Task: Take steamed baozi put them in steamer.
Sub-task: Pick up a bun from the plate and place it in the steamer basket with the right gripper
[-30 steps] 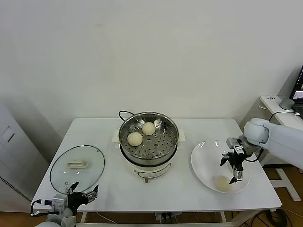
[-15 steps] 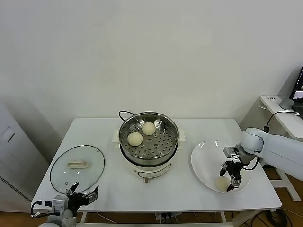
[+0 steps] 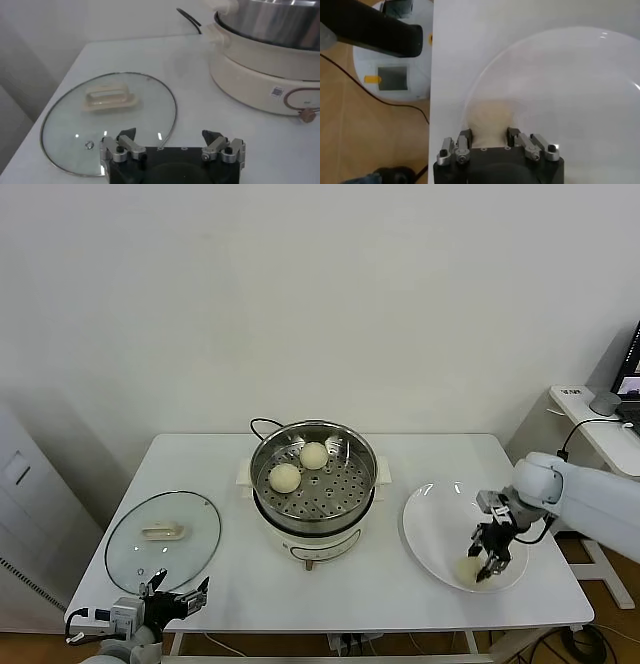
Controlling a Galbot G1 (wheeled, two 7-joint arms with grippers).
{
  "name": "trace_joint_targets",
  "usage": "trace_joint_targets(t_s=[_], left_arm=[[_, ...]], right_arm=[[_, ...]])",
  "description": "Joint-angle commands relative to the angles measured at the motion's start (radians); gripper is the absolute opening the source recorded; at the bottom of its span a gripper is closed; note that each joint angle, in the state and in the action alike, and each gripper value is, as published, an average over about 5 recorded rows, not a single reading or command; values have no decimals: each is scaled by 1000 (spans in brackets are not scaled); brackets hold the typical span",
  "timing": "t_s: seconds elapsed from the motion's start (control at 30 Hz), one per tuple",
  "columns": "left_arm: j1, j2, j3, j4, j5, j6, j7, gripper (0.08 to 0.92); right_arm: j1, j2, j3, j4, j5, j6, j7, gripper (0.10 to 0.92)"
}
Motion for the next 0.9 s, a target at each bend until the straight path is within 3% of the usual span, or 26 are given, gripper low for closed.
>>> trace_joint_targets(t_s=[0.03, 0.4, 0.63, 0.9], left_arm=[[-3, 2, 2, 0, 0, 2, -1, 823], [-14, 15, 20, 7, -1, -1, 0, 823], [-16, 21, 34, 8, 1, -4, 2, 823], [-23, 28, 36, 7, -2, -4, 1, 823]], right_arm=[[236, 38, -38, 2, 35, 24, -21, 441], [424, 288, 44, -36, 21, 257, -22, 448], [401, 483, 73, -119, -11, 529, -25, 450], [338, 623, 99, -109, -156, 772, -7, 450]])
